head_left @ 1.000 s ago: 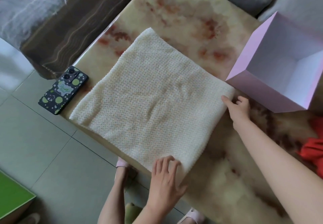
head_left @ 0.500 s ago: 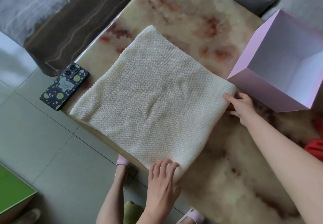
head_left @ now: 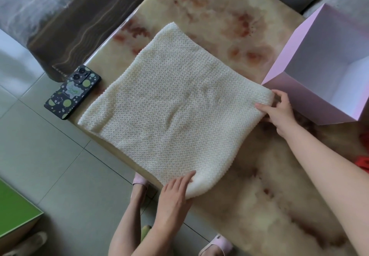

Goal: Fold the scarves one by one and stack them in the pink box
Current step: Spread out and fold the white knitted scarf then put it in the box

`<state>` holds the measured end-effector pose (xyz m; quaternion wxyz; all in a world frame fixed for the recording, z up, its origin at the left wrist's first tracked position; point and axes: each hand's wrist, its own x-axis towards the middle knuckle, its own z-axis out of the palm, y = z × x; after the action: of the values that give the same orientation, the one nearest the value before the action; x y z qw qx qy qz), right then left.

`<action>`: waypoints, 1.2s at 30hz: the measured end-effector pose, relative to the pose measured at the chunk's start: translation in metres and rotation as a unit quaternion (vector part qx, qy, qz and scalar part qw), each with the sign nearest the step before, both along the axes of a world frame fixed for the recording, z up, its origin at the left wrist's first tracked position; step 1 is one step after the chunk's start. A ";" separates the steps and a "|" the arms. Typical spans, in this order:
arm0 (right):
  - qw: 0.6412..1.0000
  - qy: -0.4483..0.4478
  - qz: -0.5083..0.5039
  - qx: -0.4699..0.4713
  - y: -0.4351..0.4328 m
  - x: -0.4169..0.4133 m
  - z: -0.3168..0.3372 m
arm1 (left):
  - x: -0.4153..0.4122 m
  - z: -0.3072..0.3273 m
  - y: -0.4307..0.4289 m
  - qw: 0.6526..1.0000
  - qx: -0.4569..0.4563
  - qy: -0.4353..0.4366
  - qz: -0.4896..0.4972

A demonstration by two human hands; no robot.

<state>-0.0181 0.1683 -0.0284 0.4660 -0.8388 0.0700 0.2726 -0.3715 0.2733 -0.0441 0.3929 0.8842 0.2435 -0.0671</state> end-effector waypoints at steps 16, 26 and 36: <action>0.994 -0.047 -0.010 0.094 0.072 0.013 0.040 | 0.005 0.043 0.083 0.916 -0.122 -0.094 0.371; 0.982 -0.140 0.099 0.085 0.214 0.005 0.048 | 0.001 0.054 0.168 0.861 -0.103 -0.140 0.479; 0.982 -0.129 0.111 0.082 0.289 0.004 0.031 | 0.015 0.038 0.224 0.856 -0.064 -0.110 0.501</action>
<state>-0.0145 0.4573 0.0025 0.5055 -0.8282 -0.1067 0.2174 -0.3563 0.4972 -0.0060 0.4533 0.6176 0.6037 0.2207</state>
